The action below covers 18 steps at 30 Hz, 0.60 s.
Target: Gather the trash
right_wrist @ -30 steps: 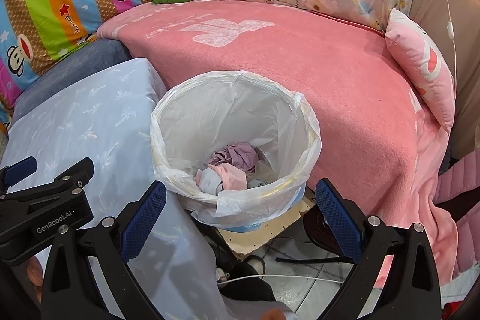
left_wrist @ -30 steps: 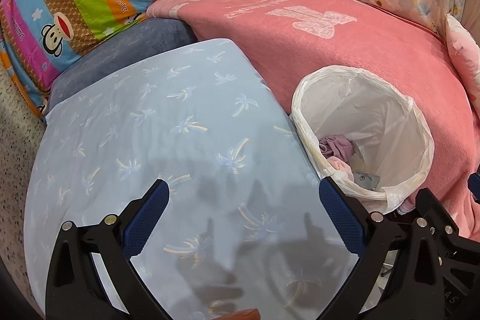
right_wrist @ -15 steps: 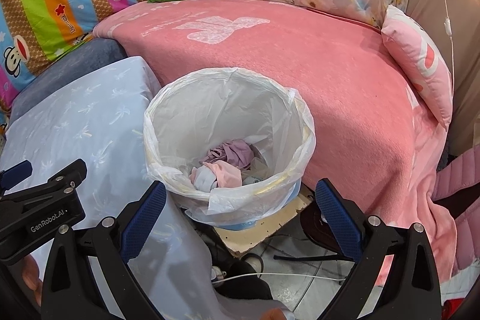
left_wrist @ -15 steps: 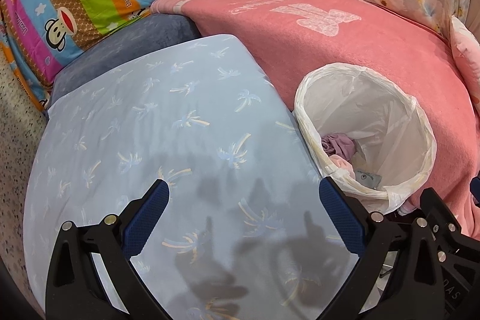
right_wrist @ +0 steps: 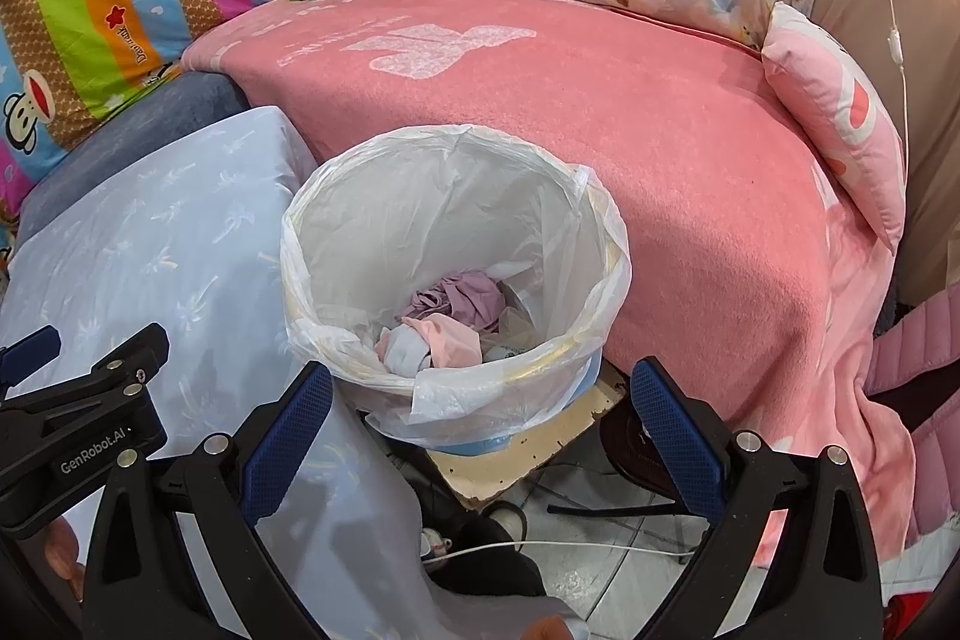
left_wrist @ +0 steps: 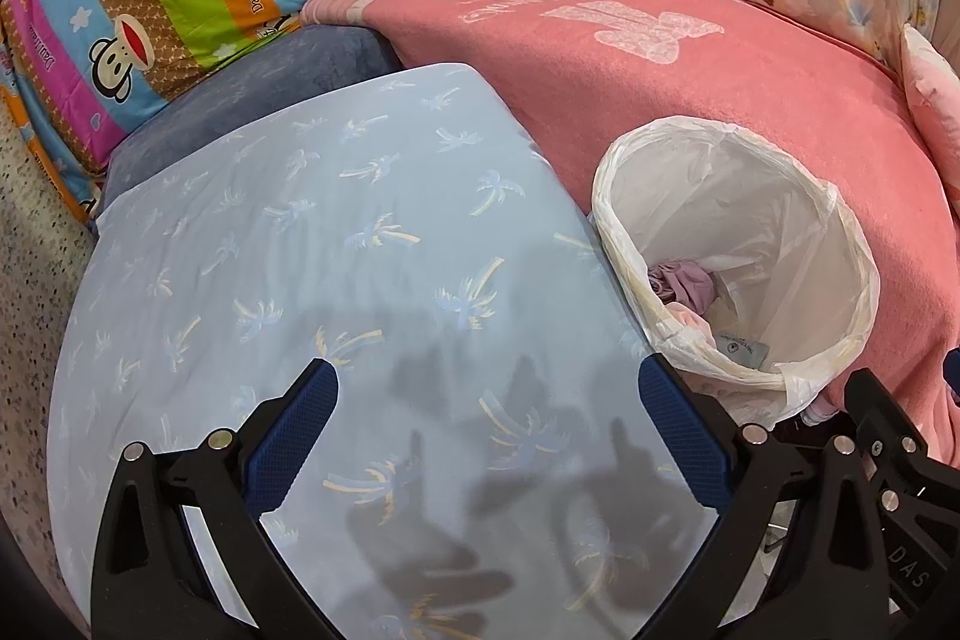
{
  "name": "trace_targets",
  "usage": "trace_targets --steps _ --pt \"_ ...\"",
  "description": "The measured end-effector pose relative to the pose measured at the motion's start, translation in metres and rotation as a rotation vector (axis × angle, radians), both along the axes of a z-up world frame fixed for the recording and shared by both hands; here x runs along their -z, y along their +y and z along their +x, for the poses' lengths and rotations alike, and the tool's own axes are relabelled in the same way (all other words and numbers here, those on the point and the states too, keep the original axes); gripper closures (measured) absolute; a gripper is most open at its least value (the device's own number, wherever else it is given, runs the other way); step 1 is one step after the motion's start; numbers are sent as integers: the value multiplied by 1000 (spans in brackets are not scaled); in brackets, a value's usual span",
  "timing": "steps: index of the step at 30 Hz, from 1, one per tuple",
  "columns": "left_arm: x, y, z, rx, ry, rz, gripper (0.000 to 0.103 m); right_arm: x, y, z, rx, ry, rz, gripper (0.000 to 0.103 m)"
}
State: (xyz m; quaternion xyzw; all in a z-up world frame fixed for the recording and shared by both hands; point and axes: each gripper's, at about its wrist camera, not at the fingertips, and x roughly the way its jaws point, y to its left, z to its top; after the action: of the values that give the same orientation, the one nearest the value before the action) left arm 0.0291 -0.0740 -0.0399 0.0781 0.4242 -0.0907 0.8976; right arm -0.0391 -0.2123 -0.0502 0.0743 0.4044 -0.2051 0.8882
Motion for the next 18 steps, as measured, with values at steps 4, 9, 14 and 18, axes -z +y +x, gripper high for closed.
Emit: trace_targets --steps 4,9,14,18 --pt "1 -1 0 -1 3 2 7 0 0 0 5 0 1 6" --pt "2 -2 -1 2 1 4 7 2 -3 0 10 2 7 6" --pt "3 -2 -2 4 2 6 7 2 -3 0 11 2 7 6" --pt "3 -3 -3 5 1 8 7 2 -4 -1 15 1 8 6"
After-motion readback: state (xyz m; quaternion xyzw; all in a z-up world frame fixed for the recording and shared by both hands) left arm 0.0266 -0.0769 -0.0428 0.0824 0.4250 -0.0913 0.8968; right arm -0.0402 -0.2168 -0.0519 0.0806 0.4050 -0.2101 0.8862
